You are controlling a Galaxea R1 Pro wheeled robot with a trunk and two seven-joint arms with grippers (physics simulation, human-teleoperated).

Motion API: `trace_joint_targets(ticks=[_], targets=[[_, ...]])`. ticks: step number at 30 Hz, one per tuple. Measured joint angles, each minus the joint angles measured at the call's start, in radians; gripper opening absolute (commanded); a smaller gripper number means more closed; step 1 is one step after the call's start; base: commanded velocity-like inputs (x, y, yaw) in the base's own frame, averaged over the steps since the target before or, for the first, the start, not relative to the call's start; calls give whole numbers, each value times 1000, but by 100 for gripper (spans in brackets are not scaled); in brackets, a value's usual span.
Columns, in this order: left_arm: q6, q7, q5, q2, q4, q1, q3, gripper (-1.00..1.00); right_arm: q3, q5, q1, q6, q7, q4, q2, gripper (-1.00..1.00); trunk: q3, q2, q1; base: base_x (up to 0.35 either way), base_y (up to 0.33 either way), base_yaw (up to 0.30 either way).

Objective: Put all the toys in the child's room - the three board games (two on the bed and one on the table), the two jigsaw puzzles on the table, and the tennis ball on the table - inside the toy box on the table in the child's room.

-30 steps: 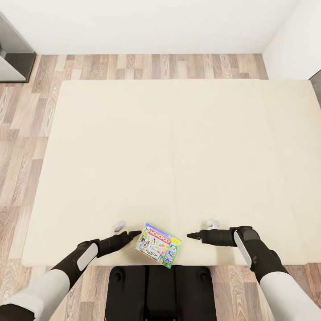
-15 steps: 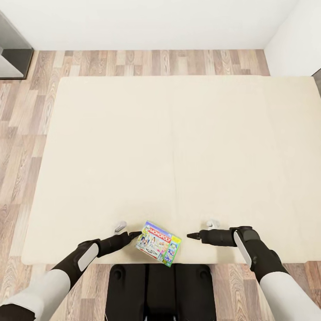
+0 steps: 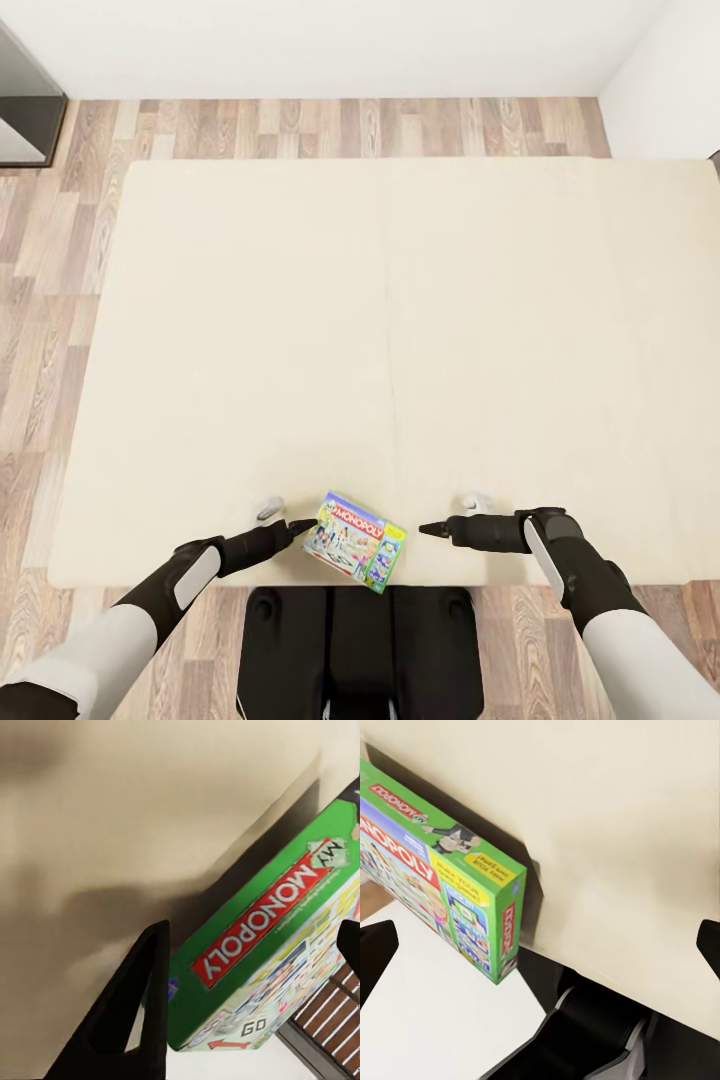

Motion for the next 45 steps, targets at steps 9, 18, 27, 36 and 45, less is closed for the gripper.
trace_joint_targets(ticks=[9,18,27,36,45], targets=[[-2,-2,1,1,0,0,2,100,0,0,0,0,0,0,0,100,-13,0,0,0,0,0],[0,-7,8,-1,-1,0,5,100,0,0,0,0,-1,0,0,100,-19,0,0,0,0,0],[-1,-8,6,-4,-2,-1,3,100,0,0,0,0,-2,0,0,100,-20,0,0,0,0,0],[-2,-7,4,-6,-2,-1,2,100,0,0,0,0,-3,0,0,100,-21,0,0,0,0,0],[-4,-8,2,-6,-2,-1,0,100,0,0,0,0,-4,0,1,100,-21,0,0,0,0,0]])
